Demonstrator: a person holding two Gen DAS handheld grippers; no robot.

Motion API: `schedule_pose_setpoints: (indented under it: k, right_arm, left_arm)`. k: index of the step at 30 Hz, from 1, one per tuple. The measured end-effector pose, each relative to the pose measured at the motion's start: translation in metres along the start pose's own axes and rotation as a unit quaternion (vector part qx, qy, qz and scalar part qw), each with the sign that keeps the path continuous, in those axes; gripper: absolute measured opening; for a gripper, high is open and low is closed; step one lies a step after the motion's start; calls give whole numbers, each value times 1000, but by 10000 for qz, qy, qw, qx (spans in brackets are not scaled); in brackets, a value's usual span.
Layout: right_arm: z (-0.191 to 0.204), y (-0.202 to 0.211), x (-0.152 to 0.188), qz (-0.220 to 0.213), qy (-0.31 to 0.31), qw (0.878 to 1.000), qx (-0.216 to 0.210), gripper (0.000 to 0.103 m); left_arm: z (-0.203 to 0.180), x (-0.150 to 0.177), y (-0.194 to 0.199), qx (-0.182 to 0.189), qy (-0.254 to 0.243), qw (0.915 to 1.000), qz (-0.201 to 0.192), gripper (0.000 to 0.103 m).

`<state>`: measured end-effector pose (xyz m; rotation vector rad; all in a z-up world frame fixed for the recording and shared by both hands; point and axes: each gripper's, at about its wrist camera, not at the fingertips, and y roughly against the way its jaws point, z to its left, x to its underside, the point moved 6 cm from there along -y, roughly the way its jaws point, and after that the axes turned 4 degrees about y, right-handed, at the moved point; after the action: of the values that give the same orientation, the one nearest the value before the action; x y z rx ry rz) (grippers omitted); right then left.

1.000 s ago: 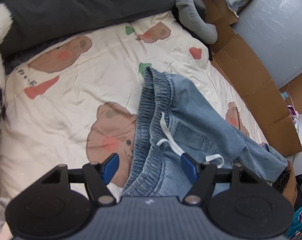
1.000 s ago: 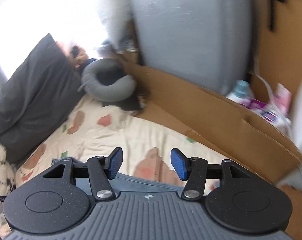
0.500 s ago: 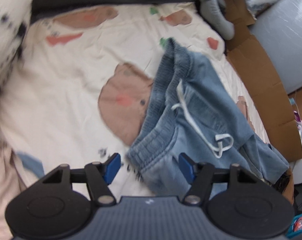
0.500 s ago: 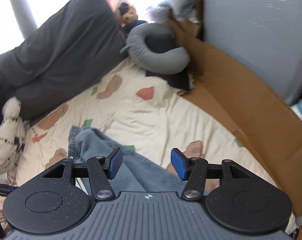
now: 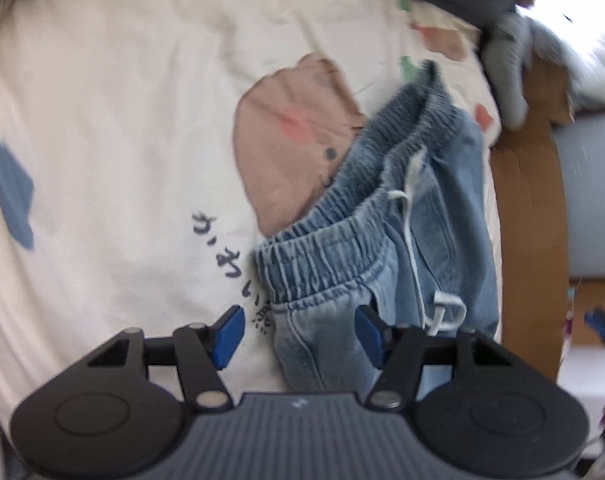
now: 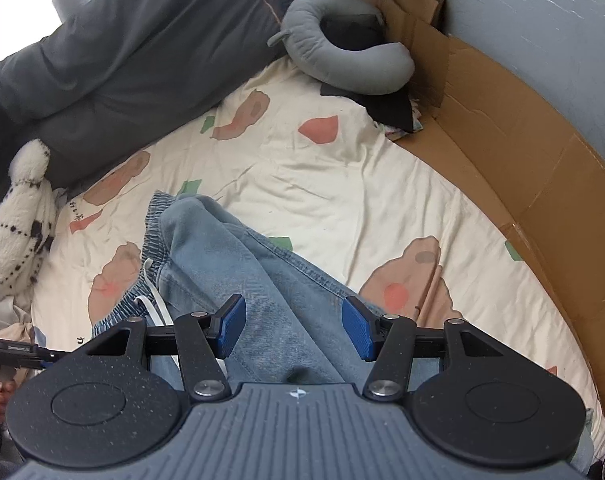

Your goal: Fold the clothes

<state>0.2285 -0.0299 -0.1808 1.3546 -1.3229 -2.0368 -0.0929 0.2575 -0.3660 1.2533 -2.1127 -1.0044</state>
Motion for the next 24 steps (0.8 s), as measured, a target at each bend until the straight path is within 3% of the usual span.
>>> schedule_pose_setpoints:
  k: [14, 21, 24]
  right_arm:
    - [-11, -2, 5, 65, -56, 9999, 87, 60]
    - [-11, -1, 8, 112, 7, 9999, 76, 60]
    - [-12, -1, 9, 128, 3, 9999, 85, 60]
  left_arm:
    - [21, 7, -40, 166, 1269, 9914, 285, 61]
    - [29, 15, -56, 364, 1770, 9834, 157, 44]
    - [31, 19, -57, 395, 1722, 9843, 37, 33]
